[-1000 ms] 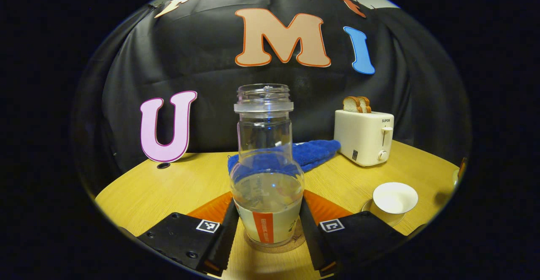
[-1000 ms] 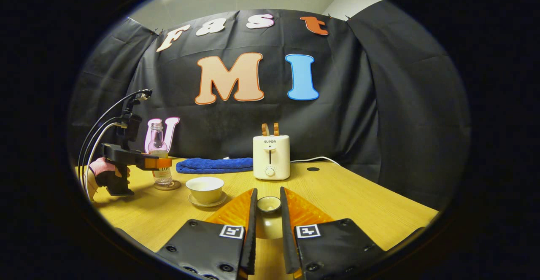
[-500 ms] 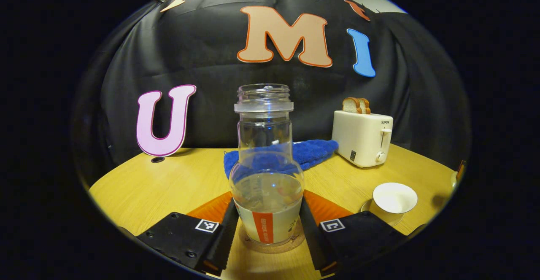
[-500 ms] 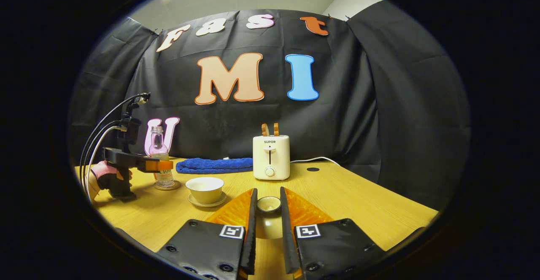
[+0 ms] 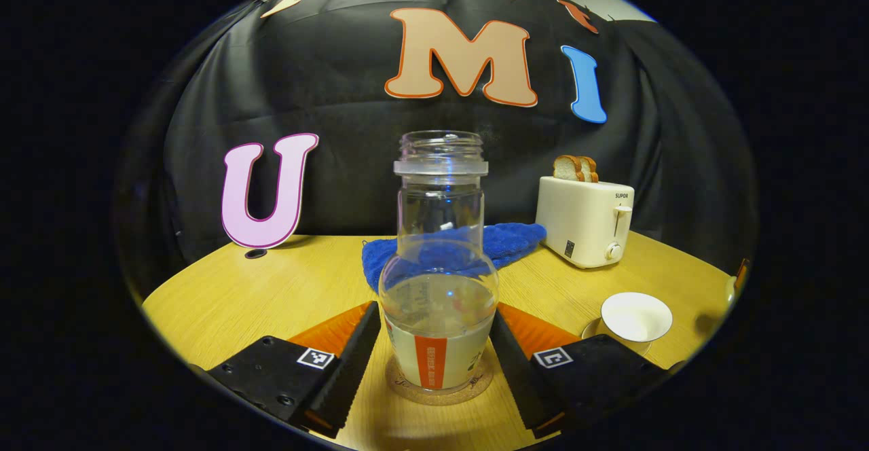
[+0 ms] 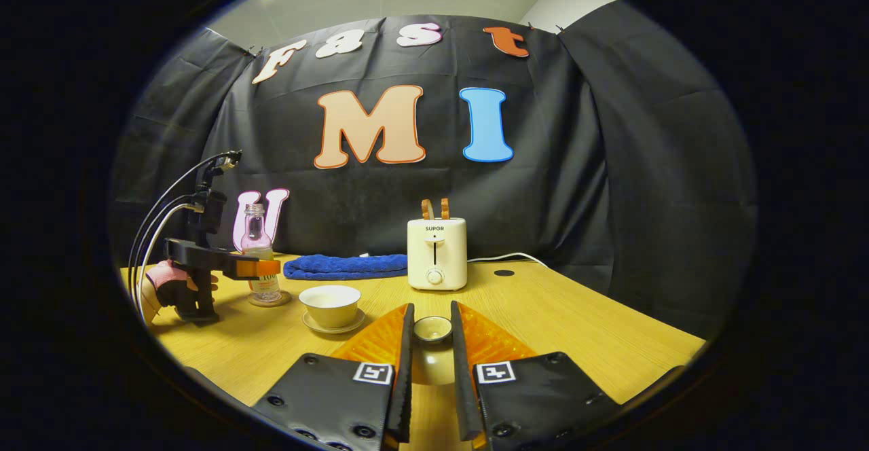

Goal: Open the teacup lid with one hand, grasp the water bottle and pour water into the teacup with the other hand; after pouring, place the water bottle on the coaster and then close the teacup lid.

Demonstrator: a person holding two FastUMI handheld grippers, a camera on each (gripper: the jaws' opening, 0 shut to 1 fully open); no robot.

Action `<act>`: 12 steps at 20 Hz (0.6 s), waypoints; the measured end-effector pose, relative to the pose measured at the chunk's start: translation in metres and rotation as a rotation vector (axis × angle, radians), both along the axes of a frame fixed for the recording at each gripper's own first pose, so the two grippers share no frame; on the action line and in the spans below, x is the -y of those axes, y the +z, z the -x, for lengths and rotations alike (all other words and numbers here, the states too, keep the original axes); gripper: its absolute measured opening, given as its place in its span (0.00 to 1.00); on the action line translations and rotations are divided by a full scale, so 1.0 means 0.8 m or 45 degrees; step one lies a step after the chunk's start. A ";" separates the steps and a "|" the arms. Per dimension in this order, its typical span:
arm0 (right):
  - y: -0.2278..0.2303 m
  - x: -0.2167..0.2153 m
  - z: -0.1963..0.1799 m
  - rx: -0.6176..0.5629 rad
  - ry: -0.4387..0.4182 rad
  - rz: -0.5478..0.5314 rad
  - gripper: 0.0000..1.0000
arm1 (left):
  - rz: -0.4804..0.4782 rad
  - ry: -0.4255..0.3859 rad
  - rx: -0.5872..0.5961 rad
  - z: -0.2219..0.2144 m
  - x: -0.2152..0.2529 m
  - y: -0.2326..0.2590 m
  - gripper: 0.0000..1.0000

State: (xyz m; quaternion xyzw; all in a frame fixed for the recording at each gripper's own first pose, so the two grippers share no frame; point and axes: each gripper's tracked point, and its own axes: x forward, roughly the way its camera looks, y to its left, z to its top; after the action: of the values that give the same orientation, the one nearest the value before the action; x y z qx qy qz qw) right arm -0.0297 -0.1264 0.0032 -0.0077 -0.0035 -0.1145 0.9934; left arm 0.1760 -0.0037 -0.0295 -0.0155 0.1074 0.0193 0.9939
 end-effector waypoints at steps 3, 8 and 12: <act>0.000 -0.001 0.000 0.000 0.004 0.000 0.30 | 0.026 0.005 -0.017 0.007 0.000 -0.006 0.93; -0.001 -0.005 -0.005 -0.007 0.030 -0.001 0.30 | 0.033 0.023 -0.018 0.026 -0.001 -0.005 0.94; 0.000 -0.009 -0.008 -0.004 0.041 -0.001 0.31 | 0.004 0.048 0.006 0.052 -0.012 -0.002 0.94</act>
State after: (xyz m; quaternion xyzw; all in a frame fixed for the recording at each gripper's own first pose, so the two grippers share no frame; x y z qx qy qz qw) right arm -0.0236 -0.1189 0.0034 -0.0076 -0.0020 -0.0983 0.9951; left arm 0.1345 0.0056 -0.0308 -0.0192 0.1047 0.0377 0.9936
